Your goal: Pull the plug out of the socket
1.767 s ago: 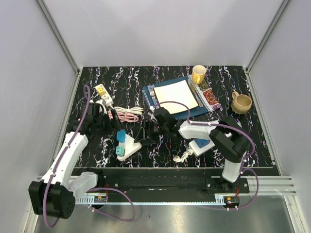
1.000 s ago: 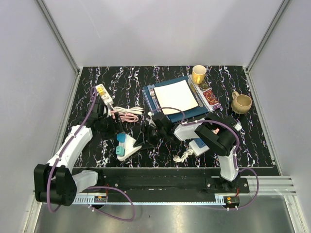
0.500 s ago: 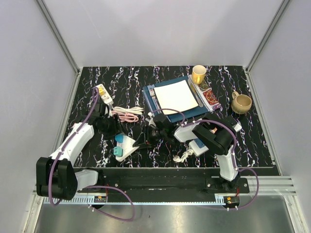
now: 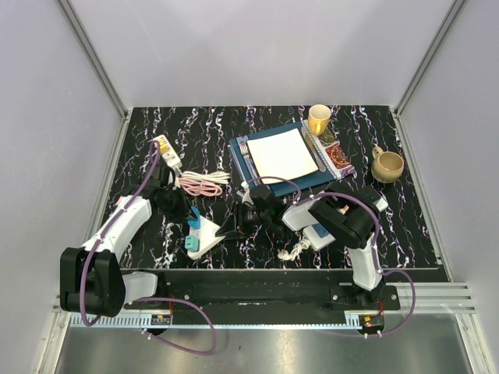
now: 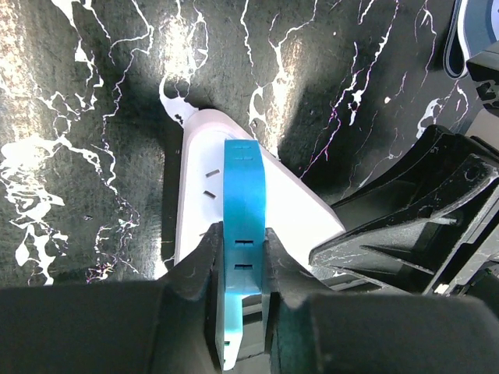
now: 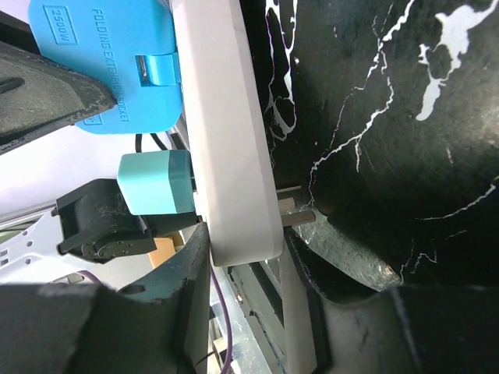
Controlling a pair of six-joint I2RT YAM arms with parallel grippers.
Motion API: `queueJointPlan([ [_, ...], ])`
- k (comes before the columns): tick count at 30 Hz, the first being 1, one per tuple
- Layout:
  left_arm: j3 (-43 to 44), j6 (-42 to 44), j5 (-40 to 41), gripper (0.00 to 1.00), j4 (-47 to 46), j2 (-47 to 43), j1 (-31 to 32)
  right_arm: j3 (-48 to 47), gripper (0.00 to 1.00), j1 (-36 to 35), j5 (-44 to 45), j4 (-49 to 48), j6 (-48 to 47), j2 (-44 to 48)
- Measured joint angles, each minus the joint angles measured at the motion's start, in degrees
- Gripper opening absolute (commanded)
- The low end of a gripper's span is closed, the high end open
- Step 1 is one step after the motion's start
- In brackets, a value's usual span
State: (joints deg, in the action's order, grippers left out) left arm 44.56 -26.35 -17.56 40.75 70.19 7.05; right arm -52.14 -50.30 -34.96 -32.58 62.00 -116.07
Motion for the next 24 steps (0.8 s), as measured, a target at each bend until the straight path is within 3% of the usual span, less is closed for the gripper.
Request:
queueJointPlan([
  [15, 2.4, 3.1, 3.3, 0.00, 1.0, 0.6, 2.2, -0.5, 0.00, 0.0, 2.7, 2.2, -1.7, 1.2],
  [24, 3.9, 2.9, 1.5, 0.00, 1.3, 2.2, 0.0, -0.7, 0.00, -0.1, 5.2, 2.6, -1.8, 1.8],
])
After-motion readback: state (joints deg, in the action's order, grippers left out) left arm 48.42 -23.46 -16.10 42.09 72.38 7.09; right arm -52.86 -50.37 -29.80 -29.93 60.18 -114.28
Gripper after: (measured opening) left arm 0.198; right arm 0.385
